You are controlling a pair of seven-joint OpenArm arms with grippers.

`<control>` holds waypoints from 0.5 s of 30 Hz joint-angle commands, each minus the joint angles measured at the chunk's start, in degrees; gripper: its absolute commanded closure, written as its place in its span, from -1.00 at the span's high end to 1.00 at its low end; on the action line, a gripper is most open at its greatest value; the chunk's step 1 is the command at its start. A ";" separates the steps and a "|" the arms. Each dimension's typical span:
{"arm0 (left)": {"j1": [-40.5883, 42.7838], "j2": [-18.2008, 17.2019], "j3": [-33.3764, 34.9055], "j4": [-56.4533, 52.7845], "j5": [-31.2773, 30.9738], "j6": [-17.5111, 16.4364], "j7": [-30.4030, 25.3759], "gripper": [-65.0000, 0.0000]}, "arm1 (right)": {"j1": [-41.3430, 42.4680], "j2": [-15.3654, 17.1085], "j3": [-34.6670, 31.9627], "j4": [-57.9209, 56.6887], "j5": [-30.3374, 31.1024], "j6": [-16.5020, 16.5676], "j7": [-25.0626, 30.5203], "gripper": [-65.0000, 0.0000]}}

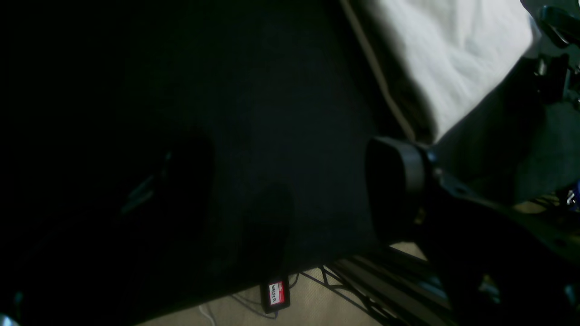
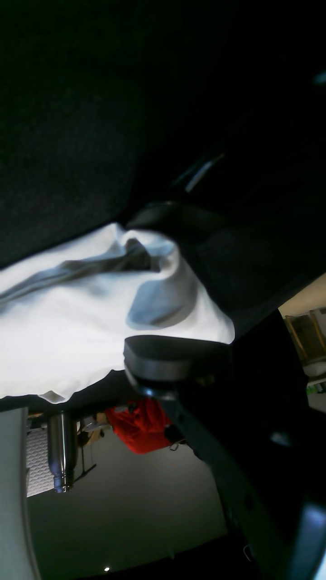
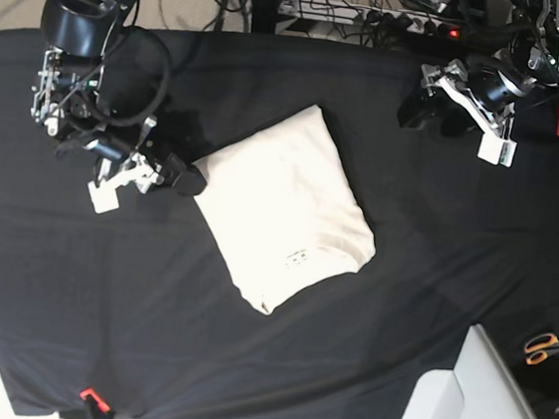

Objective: Fold the T-shirt properly
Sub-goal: 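Push the shirt's side with the right gripper to square it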

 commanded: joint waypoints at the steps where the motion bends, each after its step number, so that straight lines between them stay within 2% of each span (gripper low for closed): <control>1: 0.03 -0.70 -0.34 0.72 -1.22 -0.57 -0.77 0.57 | 1.11 -0.13 -0.05 0.63 1.20 0.37 0.05 -0.13; 5: 0.03 -0.70 -0.34 0.72 -1.22 -0.57 -0.77 0.57 | 1.11 -0.22 -0.05 0.63 1.20 0.37 0.23 -0.77; 9: 0.03 -0.70 -0.34 0.72 -1.22 -0.57 -0.77 0.57 | 1.11 -0.22 0.30 0.54 1.20 0.37 0.14 -0.83; 12: 0.03 -0.70 -0.34 0.72 -1.22 -0.57 -0.77 0.57 | 1.02 -0.22 0.39 0.54 1.20 0.19 0.32 -1.00; 15: 0.03 -0.70 -0.34 0.72 -1.22 -0.57 -0.77 0.57 | 0.14 -0.22 0.57 0.54 1.47 0.10 0.41 -0.98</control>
